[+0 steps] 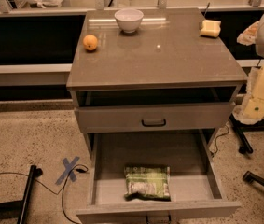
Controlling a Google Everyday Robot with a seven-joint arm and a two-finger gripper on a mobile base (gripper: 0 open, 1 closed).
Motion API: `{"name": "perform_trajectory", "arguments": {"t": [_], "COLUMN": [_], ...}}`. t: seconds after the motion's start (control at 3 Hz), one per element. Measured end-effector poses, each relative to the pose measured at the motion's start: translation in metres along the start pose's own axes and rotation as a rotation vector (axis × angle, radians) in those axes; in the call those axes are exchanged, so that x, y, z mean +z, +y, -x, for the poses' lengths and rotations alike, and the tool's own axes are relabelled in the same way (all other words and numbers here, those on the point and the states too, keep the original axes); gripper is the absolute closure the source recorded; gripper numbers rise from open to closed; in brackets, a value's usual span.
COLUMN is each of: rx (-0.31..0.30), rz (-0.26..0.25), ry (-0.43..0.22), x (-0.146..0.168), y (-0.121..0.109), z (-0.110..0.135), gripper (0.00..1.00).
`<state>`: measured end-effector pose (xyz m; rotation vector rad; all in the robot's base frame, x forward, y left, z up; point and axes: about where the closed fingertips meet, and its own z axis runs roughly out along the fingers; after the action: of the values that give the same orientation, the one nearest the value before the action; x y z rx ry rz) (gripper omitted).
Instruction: Pick green jalapeno chip bag from middle drawer and place on counter
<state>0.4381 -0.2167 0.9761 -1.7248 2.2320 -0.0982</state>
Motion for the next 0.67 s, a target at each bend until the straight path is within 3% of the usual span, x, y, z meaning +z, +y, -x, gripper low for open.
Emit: {"name": "perform_trajectory", "arguments": {"t": [0.33,0.67], "rx": [0.001,0.008], "rz": [0.007,0.092], "ry": [-0.006,-0.076], "x": [0.004,0.056], "y": [0.000,-0.006], "z": [0.000,0.004], "gripper": [0.00,0.00]}}
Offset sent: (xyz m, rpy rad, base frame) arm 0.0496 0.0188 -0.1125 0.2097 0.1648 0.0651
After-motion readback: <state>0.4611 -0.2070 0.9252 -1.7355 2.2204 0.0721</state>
